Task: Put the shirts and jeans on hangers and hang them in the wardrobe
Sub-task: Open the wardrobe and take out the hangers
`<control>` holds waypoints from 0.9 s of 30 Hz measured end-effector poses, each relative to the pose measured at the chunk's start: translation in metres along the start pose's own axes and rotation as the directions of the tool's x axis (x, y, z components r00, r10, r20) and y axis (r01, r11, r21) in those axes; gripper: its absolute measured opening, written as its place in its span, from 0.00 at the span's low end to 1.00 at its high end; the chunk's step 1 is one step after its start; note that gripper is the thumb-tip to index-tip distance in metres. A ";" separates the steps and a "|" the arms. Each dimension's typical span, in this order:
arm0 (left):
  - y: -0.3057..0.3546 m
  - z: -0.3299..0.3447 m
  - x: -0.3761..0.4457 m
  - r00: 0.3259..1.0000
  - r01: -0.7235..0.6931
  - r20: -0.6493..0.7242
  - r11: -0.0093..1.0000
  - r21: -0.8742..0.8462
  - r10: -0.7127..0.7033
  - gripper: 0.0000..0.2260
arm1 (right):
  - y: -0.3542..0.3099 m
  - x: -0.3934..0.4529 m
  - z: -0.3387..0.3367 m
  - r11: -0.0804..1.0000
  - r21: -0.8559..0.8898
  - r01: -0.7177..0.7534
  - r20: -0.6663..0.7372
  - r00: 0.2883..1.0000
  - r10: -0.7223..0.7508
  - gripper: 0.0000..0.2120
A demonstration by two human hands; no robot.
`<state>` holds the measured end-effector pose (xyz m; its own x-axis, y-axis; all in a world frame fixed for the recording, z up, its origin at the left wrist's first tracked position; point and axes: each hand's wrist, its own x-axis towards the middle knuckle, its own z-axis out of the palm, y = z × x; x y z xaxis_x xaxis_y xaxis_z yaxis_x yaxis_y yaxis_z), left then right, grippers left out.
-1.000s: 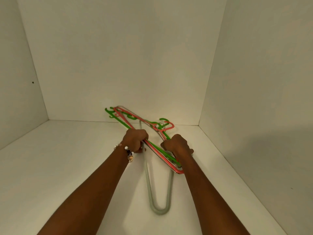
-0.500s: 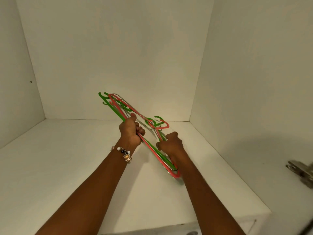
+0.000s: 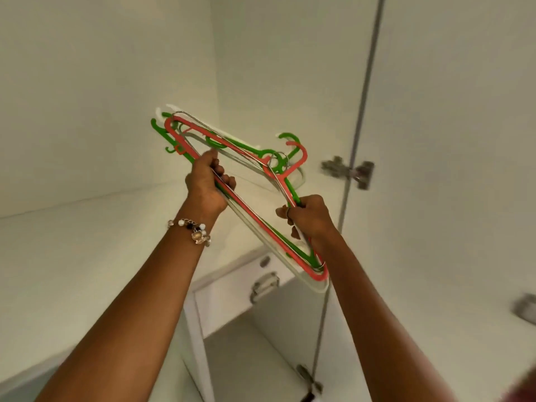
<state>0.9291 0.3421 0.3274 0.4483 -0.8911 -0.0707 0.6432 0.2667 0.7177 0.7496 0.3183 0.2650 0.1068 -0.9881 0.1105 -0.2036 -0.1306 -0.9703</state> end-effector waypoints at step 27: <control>-0.497 0.285 -0.538 0.508 0.542 0.505 0.714 0.442 -0.698 0.16 | 0.190 -0.509 -0.568 0.957 0.148 -0.251 -0.801 0.537 0.265 0.06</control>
<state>0.1912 0.5847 0.2067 -0.5350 -0.8239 -0.1869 0.4282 -0.4552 0.7807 0.1034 0.7505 0.1469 -0.7764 -0.6297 -0.0254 -0.0771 0.1349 -0.9879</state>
